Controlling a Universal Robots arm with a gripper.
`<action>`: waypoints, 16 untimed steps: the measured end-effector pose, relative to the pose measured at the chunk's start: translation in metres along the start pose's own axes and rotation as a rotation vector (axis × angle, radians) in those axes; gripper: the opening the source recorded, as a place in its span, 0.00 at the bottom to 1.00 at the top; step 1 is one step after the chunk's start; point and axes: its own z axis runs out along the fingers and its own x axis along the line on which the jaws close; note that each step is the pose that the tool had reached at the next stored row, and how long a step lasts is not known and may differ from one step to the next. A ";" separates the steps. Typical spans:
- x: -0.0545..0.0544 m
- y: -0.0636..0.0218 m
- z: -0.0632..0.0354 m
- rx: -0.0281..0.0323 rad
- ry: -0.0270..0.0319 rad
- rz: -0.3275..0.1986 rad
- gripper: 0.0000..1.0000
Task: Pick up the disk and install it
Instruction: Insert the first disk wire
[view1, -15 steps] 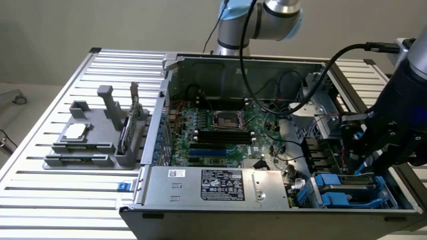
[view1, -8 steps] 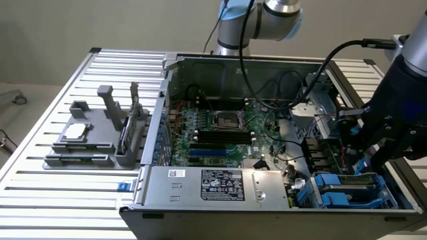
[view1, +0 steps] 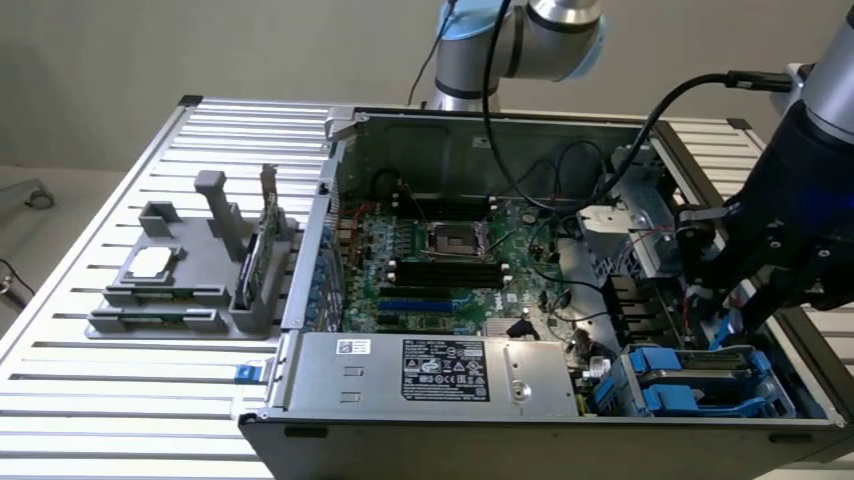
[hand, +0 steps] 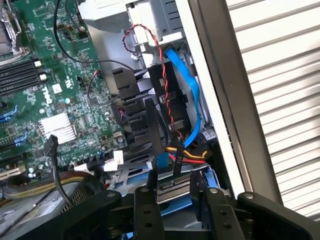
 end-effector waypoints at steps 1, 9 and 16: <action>-0.001 0.0014 0.0001 0.0010 -0.0003 0.002 0.39; -0.003 0.0025 0.0019 0.0122 -0.0033 0.080 0.39; 0.001 0.0036 0.0030 0.0174 -0.0046 0.130 0.39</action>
